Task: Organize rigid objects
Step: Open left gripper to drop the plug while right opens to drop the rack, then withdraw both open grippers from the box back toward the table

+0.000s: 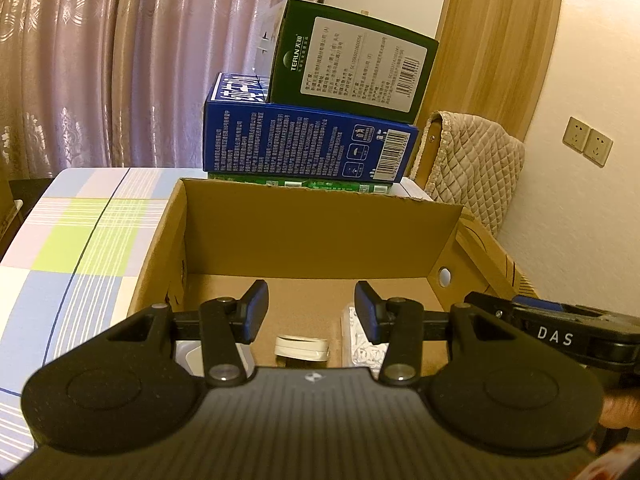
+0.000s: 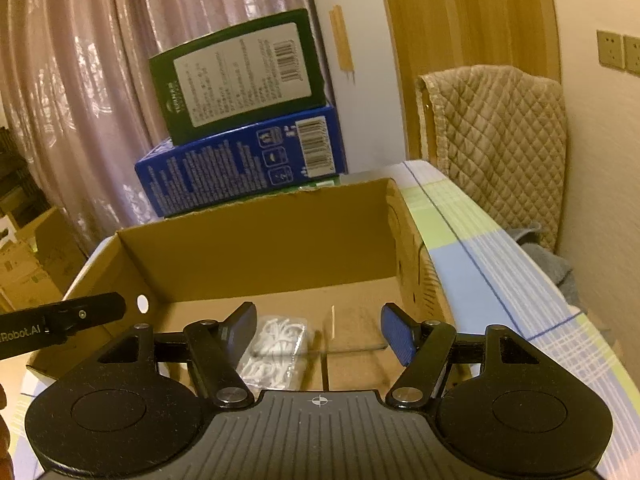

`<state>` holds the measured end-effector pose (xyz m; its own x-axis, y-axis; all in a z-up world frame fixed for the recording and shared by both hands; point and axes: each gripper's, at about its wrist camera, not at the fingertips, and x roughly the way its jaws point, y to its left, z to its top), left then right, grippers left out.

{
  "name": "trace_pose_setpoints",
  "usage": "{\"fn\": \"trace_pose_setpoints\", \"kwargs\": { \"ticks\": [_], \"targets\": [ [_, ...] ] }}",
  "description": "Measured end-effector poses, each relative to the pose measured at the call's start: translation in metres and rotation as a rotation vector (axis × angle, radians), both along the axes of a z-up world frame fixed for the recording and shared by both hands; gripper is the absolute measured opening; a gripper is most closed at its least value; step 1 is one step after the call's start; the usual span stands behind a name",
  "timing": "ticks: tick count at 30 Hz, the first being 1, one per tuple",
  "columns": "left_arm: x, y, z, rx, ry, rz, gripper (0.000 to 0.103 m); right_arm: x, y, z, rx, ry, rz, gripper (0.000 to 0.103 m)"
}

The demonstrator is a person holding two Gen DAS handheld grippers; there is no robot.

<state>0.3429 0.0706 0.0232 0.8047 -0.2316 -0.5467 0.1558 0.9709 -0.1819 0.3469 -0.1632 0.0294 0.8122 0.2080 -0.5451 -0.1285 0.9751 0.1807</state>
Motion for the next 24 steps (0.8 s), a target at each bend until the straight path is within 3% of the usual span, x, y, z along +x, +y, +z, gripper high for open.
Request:
{"fn": "trace_pose_setpoints", "kwargs": {
  "ticks": [24],
  "targets": [
    [-0.011,-0.002,0.013,0.008,-0.038,0.006,0.042,-0.024,-0.002,0.019,-0.003,-0.129,-0.007,0.066]
  ]
}}
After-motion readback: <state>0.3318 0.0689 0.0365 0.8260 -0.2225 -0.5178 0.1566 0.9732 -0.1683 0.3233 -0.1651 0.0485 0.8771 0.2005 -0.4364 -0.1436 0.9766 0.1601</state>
